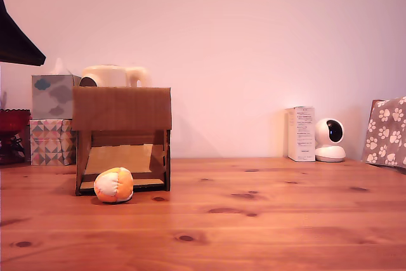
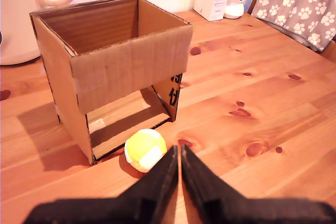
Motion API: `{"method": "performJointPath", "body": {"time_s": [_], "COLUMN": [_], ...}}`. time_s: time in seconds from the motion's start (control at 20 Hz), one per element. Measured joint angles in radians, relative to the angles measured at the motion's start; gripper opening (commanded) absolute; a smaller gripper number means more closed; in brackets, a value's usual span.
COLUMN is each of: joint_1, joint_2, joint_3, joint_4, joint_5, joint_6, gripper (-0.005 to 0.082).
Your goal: Drop the footbag into the cardboard dice tower
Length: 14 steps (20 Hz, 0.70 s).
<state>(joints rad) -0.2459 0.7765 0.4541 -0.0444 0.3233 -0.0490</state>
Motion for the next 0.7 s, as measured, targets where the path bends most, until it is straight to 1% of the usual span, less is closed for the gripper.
{"method": "performJointPath", "body": {"time_s": [0.55, 0.65, 0.7], "joint_1": [0.0, -0.002, -0.005], "joint_2": [0.002, 0.011, 0.013], "joint_3": [0.0, -0.006, -0.017], "joint_4": [-0.022, 0.024, 0.051], "joint_5": [-0.001, -0.005, -0.014], "joint_6": [-0.001, -0.026, -0.029], "gripper": [-0.0024, -0.0024, -0.0024]}}
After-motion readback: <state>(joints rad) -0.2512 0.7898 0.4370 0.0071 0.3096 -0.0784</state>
